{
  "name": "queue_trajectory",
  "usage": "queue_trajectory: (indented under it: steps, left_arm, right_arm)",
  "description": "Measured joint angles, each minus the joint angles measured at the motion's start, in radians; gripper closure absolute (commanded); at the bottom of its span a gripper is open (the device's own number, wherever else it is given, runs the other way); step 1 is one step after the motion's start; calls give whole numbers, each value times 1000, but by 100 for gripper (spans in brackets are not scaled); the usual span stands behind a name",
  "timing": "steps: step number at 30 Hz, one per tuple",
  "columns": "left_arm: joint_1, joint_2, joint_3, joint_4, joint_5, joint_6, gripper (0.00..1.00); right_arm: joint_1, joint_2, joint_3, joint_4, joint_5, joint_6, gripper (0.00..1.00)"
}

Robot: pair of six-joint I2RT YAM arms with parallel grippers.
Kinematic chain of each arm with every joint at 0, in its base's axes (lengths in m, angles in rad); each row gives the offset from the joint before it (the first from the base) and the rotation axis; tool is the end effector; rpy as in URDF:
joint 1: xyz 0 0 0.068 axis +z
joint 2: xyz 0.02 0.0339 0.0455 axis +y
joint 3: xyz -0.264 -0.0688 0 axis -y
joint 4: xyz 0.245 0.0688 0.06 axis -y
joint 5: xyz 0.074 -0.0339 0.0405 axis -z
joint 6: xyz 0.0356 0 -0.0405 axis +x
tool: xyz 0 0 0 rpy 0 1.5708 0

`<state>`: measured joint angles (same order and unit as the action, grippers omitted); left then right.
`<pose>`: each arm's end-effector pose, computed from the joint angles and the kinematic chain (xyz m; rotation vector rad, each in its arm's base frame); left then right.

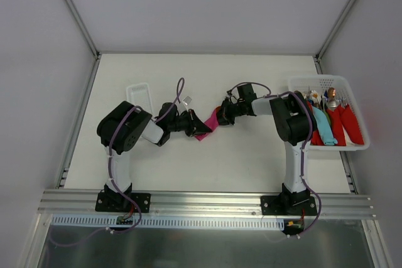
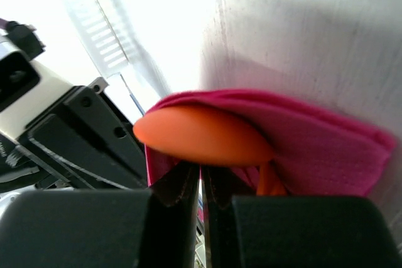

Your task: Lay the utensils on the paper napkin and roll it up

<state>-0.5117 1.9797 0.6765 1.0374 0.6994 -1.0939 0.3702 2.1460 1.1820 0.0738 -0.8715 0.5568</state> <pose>0.2898 -0.1891 0.1087 -0.0418 2.1653 -1.6752 0.3757 0.1750 0.0926 -0.1801 2.5648 1.4581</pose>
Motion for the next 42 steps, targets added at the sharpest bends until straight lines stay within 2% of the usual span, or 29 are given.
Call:
queue_trajectory:
  steps: [11, 20, 27, 32, 38, 42]
  left_arm:
    - [-13, 41, -23, 34, -8, -22, 100]
    - [-19, 44, -24, -36, -80, -48, 100]
    - [-24, 40, -18, -76, -97, -77, 100]
    - [-24, 40, -8, -97, -96, -87, 100]
    - [-23, 40, 5, -117, -97, -93, 92]
    - [-23, 40, 22, -140, -97, -93, 89]
  right_arm:
    - [0, 0, 0, -1, -1, -4, 92]
    - [-1, -2, 13, -53, -1, -40, 89]
    - [-17, -20, 52, -193, -2, -131, 85]
    - [-74, -44, 98, -344, 12, -256, 86]
    - [-145, -75, 133, -442, 25, -348, 93]
    - [-139, -103, 160, -447, 17, -350, 92]
